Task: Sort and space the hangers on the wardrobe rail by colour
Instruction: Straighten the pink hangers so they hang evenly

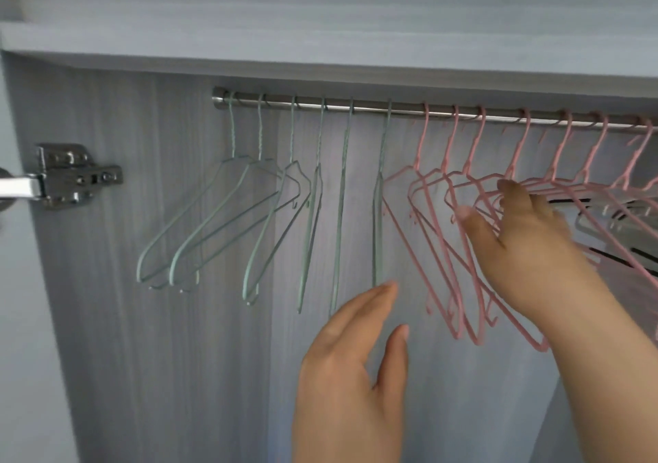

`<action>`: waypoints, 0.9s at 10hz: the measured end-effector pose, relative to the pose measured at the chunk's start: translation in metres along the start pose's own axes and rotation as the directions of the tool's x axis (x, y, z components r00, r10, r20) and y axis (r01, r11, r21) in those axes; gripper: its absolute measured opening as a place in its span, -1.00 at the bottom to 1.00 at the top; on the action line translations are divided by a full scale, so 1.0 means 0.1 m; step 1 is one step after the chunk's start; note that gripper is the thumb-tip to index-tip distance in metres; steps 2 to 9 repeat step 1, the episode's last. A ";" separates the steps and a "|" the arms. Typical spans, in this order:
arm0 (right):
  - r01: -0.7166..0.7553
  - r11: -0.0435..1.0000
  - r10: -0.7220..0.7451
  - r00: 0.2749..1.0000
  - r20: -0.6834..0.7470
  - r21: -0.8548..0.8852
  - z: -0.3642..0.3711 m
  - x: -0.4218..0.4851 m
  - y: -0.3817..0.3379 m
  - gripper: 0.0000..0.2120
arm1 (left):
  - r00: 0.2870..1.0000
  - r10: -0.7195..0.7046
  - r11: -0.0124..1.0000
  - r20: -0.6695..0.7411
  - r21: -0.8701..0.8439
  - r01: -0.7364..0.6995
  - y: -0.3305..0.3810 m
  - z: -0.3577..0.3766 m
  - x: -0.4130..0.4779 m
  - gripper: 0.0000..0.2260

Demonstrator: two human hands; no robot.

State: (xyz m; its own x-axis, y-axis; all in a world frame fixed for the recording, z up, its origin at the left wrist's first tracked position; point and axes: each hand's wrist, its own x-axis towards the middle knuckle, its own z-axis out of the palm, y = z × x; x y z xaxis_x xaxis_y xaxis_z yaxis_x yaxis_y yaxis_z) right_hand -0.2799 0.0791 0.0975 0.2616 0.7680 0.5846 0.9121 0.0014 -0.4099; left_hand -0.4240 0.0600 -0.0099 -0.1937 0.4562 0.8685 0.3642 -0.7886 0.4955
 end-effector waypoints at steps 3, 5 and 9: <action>0.220 0.968 -0.211 0.974 -0.082 0.124 -0.04 -0.32 -0.19 -0.31 | 1.000 0.002 1.000 -0.021 0.005 -0.002 -0.01 -0.17 0.03 -0.69; 0.220 0.968 -0.211 0.974 -0.082 0.124 -0.04 -0.32 -0.19 -0.31 | 1.000 0.002 1.000 -0.021 0.005 -0.002 -0.01 -0.17 0.03 -0.69; 0.220 0.968 -0.211 0.974 -0.082 0.124 -0.04 -0.32 -0.19 -0.31 | 1.000 0.002 1.000 -0.021 0.005 -0.002 -0.01 -0.17 0.03 -0.69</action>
